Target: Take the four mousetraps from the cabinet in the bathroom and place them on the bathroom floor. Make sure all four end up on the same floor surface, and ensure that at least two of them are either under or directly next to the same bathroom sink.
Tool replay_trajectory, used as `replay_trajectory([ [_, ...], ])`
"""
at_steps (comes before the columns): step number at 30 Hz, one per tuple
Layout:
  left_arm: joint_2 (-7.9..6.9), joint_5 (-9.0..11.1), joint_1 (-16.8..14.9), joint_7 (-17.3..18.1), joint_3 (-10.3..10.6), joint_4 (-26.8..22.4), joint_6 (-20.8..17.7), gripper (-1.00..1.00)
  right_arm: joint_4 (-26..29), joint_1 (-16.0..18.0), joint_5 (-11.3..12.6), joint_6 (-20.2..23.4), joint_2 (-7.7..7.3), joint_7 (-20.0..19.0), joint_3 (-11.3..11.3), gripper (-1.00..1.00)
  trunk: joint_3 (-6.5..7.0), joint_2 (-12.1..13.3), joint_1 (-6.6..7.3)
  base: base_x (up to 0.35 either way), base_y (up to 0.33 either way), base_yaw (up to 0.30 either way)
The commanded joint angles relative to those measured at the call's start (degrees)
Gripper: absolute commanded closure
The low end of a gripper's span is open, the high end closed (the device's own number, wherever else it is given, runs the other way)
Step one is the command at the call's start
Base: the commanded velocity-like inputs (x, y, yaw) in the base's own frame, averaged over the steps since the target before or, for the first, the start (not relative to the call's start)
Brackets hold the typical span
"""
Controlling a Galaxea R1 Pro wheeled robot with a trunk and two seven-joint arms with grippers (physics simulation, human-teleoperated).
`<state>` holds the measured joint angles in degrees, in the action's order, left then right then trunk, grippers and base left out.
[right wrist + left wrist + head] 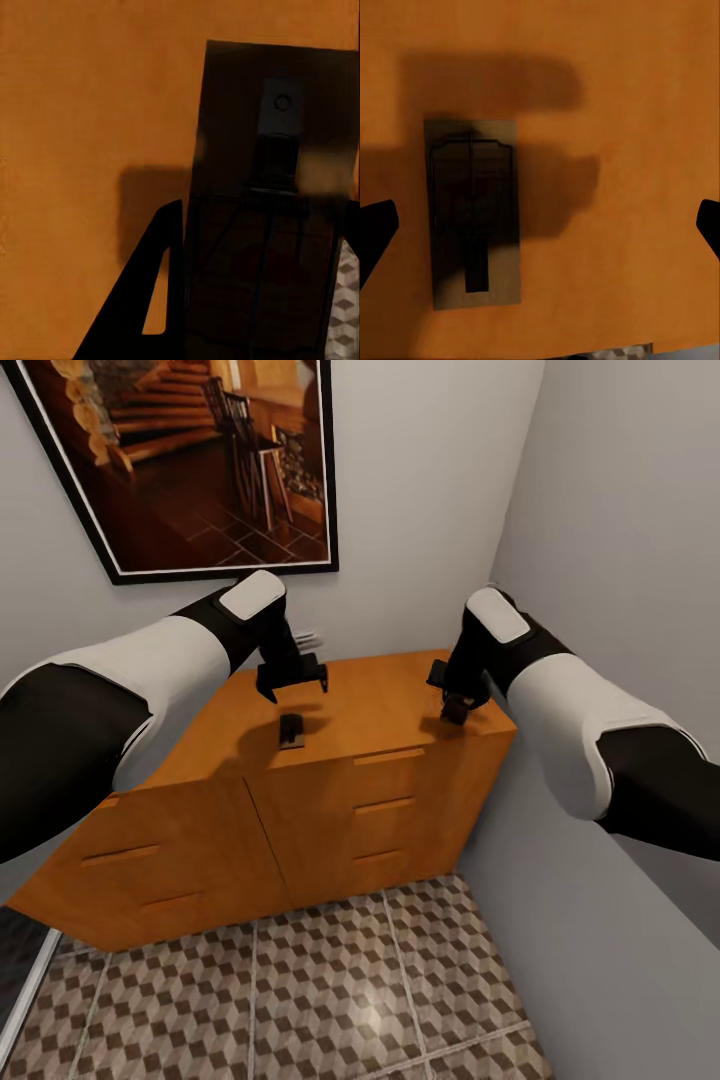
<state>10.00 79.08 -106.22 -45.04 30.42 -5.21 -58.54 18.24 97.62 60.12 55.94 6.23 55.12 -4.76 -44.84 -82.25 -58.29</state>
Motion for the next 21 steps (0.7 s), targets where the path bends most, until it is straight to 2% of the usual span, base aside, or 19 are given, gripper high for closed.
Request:
replay_trajectory([
  [1,0.0,0.63,-0.04,-1.07,0.25,-0.04,-0.11,-1.0,1.69,0.03,0.82,1.07,0.04,2.03,-0.39,1.0,-0.05,-0.02,0.0,-0.007,0.0,0.0],
  [6,0.0,0.63,-0.04,-1.91,0.25,0.01,-0.14,-1.0,4.3,0.03,1.81,2.2,0.17,5.4,-0.22,1.0,-0.05,-0.02,0.0,-0.003,0.0,0.0],
  [10,0.0,0.64,-0.04,-1.99,0.25,0.02,-0.16,-1.0,11.45,0.03,3.03,2.71,0.32,6.64,-0.3,1.0,-0.05,-0.02,0.0,0.0,0.0,0.0],
  [12,0.0,0.64,-0.04,-1.94,0.25,0.02,-0.16,-1.0,12.73,0.03,3.31,2.78,0.34,7.07,-0.38,1.0,-0.05,-0.02,0.0,0.0,0.0,0.0],
  [21,0.0,0.64,-0.04,-2.16,0.33,0.02,-0.09,-1.0,13.78,0.03,3.65,2.85,0.67,7.53,-0.58,1.0,-0.05,-0.02,0.0,0.0,0.0,0.0],
])
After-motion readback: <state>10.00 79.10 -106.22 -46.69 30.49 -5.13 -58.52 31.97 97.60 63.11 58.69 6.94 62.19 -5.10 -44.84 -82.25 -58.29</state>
